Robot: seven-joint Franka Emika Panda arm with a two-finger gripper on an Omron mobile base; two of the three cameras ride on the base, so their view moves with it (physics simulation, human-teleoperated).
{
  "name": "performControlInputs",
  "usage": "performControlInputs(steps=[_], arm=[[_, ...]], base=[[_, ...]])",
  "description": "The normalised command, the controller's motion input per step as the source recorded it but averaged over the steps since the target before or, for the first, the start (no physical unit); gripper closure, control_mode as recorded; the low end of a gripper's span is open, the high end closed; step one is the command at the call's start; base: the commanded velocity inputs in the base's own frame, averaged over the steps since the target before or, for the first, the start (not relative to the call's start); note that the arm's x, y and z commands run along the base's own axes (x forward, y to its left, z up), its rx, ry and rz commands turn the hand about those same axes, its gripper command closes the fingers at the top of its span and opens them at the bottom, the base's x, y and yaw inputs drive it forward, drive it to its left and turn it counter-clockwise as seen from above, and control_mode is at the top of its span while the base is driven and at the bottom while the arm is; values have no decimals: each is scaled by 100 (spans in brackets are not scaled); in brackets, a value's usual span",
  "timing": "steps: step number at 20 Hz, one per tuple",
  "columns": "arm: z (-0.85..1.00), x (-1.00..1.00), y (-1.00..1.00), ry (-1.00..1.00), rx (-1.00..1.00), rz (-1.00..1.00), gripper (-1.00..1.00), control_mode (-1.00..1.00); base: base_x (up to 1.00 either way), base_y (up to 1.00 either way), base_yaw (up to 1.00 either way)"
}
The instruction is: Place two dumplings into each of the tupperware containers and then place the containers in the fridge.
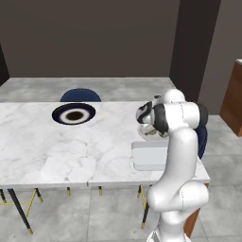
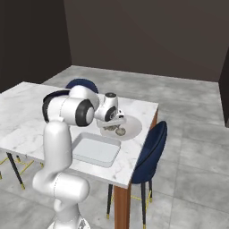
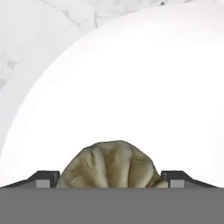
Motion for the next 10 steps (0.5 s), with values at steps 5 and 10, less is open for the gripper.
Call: performControlInputs(steps=[5,10], arm=[[52,-57,1,5,3,6,100,-100],[100,-79,15,0,1,7,100,-100]], base=[[0,0,0],[0,0,0]])
